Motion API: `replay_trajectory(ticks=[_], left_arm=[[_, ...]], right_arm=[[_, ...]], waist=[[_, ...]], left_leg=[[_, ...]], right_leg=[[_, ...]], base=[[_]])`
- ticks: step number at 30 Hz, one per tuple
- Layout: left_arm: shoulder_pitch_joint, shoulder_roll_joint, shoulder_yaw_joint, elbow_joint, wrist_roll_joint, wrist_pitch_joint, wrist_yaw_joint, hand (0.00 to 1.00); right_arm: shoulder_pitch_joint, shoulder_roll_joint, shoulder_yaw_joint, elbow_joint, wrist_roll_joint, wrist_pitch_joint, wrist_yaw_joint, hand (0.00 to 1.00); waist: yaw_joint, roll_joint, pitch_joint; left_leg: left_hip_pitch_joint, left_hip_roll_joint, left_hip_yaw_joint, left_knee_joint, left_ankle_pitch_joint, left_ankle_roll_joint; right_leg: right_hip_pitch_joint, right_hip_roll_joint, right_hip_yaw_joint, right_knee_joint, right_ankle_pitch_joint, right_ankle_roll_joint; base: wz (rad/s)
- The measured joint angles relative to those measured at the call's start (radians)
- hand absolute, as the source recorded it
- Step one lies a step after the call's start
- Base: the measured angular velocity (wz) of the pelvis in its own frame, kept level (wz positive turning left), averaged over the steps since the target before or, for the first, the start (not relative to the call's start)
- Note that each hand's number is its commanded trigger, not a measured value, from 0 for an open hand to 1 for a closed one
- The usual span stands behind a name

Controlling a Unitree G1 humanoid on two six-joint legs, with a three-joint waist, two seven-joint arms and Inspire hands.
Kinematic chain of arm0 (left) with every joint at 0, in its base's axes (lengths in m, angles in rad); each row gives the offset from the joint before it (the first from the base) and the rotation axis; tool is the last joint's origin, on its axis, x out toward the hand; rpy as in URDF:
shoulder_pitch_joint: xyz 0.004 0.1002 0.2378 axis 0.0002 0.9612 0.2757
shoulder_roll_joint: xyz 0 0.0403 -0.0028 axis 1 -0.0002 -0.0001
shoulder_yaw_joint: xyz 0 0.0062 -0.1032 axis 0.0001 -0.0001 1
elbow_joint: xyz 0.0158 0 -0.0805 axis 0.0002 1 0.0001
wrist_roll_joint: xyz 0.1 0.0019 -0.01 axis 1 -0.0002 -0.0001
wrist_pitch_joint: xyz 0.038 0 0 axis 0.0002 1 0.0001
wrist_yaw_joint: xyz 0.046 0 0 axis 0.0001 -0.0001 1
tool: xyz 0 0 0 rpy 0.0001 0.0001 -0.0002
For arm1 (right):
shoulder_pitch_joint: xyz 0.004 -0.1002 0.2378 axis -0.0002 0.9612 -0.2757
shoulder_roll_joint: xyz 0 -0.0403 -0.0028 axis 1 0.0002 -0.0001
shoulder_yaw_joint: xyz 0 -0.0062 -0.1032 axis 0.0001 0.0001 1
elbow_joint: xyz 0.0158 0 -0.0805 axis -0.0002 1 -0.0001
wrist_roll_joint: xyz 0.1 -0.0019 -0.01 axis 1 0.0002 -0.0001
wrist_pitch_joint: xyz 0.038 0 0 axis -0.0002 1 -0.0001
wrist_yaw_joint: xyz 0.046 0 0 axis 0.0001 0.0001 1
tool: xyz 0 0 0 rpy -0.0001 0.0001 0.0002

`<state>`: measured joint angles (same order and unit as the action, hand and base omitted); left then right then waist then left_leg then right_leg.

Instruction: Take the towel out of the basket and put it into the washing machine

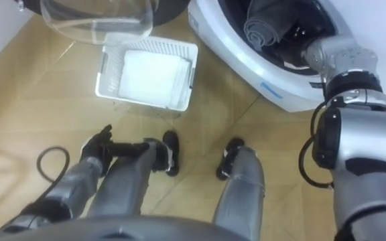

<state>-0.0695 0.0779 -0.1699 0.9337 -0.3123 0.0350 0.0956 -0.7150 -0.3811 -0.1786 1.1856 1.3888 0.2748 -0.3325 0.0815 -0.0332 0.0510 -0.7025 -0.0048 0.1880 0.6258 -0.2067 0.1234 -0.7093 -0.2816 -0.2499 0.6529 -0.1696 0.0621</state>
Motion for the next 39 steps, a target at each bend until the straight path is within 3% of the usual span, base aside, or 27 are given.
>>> replay_trajectory(ticks=[4, 5, 7, 11, 12, 15, 21, 28, 39], left_arm=[[-0.008, 0.035, 0.006, 0.069, 0.002, -0.001, 0.004, 0.00], [-0.004, 0.042, 0.006, 0.074, 0.002, -0.002, 0.005, 0.00], [0.007, 0.070, 0.005, 0.107, 0.001, -0.005, 0.010, 0.00], [0.059, 0.097, 0.009, 0.125, -0.001, -0.032, 0.030, 0.00], [0.074, 0.101, 0.011, 0.141, 0.002, -0.041, 0.033, 0.00], [0.100, 0.103, 0.016, 0.176, 0.012, -0.045, 0.030, 0.00], [0.165, 0.108, 0.071, 0.227, 0.024, -0.065, 0.018, 0.00], [0.209, 0.108, 0.092, 0.230, 0.024, -0.039, 0.019, 0.00], [0.238, 0.089, 0.203, 0.223, 0.069, 0.024, 0.026, 0.00]], right_arm=[[0.179, 0.046, 0.034, -0.030, -0.204, -0.099, 0.119, 0.00], [0.208, 0.050, 0.051, -0.035, -0.247, -0.106, 0.137, 0.00], [0.331, 0.076, 0.101, -0.035, -0.444, -0.179, 0.153, 0.00], [0.554, 0.079, 0.160, -0.021, -0.692, -0.251, 0.150, 0.00], [0.612, 0.084, 0.169, -0.017, -0.783, -0.255, 0.148, 0.00], [0.712, 0.096, 0.224, 0.019, -0.988, -0.261, 0.172, 0.00], [0.769, 0.156, 0.287, 0.059, -1.168, -0.274, 0.281, 0.00], [0.787, 0.156, 0.305, 0.057, -1.198, -0.272, 0.346, 0.00], [0.807, 0.185, 0.298, 0.057, -1.182, -0.237, 0.400, 0.00]], waist=[[0.007, 0.012, -0.0029], [0.007, 0.016, -0.0051], [0.002, 0.023, -0.0116], [-0.011, 0.034, -0.0273], [-0.024, 0.040, -0.0324], [-0.033, 0.039, -0.0369], [-0.033, 0.029, -0.0495], [-0.025, 0.022, -0.0453], [-0.022, 0.004, -0.0360]], left_leg=[[0.105, 0.016, 0.003, -0.088, 0.006, -0.010], [0.116, 0.021, 0.004, -0.099, 0.006, -0.011], [0.177, 0.027, 0.012, -0.148, 0.007, -0.018], [0.268, 0.030, 0.033, -0.220, 0.008, -0.035], [0.292, 0.031, 0.038, -0.245, 0.010, -0.041], [0.371, 0.040, 0.065, -0.317, 0.017, -0.062], [0.511, 0.068, 0.088, -0.406, 0.032, -0.112], [0.605, 0.081, 0.086, -0.448, 0.029, -0.136], [0.725, 0.087, 0.078, -0.476, 0.012, -0.160]], right_leg=[[0.118, 0.045, -0.015, -0.134, 0.039, 0.003], [0.133, 0.055, -0.014, -0.156, 0.047, 0.004], [0.196, 0.075, -0.014, -0.215, 0.066, 0.008], [0.276, 0.093, -0.013, -0.283, 0.074, 0.009], [0.293, 0.099, -0.012, -0.298, 0.075, 0.008], [0.345, 0.124, 0.002, -0.346, 0.083, -0.004], [0.473, 0.185, 0.000, -0.451, 0.096, -0.031], [0.560, 0.210, -0.001, -0.485, 0.079, -0.038], [0.671, 0.229, 0.021, -0.518, 0.060, -0.034]], base=[[-0.11], [-0.16], [-0.18], [-0.23], [-0.23], [-0.39], [-0.21], [-0.02], [-0.05]])
